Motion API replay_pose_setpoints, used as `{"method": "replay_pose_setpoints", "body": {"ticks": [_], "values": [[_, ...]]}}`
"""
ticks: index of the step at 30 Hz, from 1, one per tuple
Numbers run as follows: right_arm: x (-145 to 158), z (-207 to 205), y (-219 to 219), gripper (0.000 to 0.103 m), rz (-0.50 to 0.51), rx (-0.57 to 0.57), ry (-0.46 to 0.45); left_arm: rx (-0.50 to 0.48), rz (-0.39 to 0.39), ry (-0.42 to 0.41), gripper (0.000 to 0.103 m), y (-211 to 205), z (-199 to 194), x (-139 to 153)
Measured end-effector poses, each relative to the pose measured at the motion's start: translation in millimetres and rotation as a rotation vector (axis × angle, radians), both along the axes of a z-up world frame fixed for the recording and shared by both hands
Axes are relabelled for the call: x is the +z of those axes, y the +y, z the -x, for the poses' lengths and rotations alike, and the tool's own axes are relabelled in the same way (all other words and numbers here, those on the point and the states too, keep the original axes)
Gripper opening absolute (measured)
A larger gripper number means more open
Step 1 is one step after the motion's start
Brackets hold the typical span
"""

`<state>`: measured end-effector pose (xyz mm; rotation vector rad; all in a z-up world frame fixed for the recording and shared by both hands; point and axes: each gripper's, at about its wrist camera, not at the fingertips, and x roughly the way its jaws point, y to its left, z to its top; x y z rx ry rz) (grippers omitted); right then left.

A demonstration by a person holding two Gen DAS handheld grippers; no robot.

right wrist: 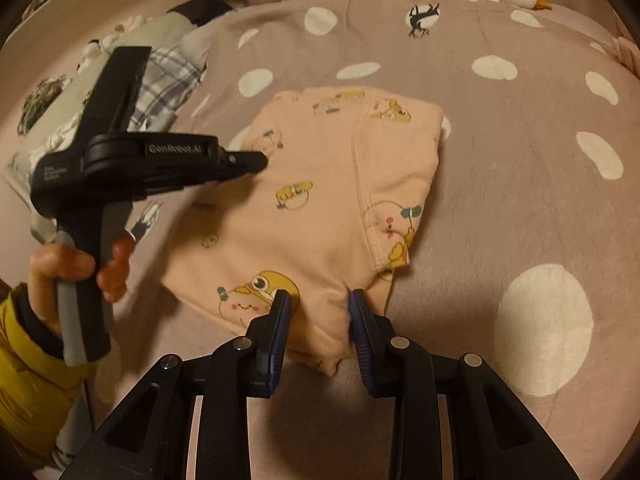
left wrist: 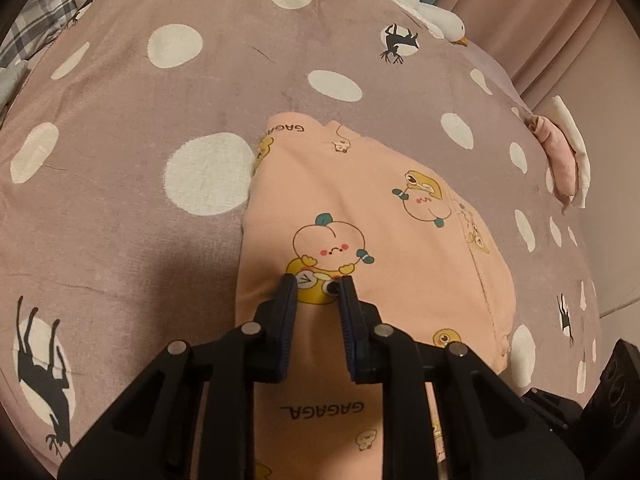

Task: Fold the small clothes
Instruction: 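Press the folded bundle flat with both grippers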

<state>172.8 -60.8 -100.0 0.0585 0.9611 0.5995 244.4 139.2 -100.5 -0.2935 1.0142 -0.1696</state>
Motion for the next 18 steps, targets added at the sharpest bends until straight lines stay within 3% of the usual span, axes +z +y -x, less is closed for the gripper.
{"method": "replay_pose_setpoints", "body": {"ticks": [5,9,14,18], "values": [[29,-5,-13,0.033,-0.091,-0.002,-0.064,-0.005,-0.01,-0.04,0.02,7,16,10],[45,-48,-15,0.033,-0.203,-0.053,-0.056,-0.021,-0.025,-0.039,0.02,8,22,6],[25,-115,-10,0.033,-0.24,-0.177,0.047,-0.038,-0.048,-0.032,0.02,3,20,0],[0,-134,-15,0.032,-0.183,-0.239,0.13,-0.054,-0.048,-0.022,0.021,4,18,-4]]}}
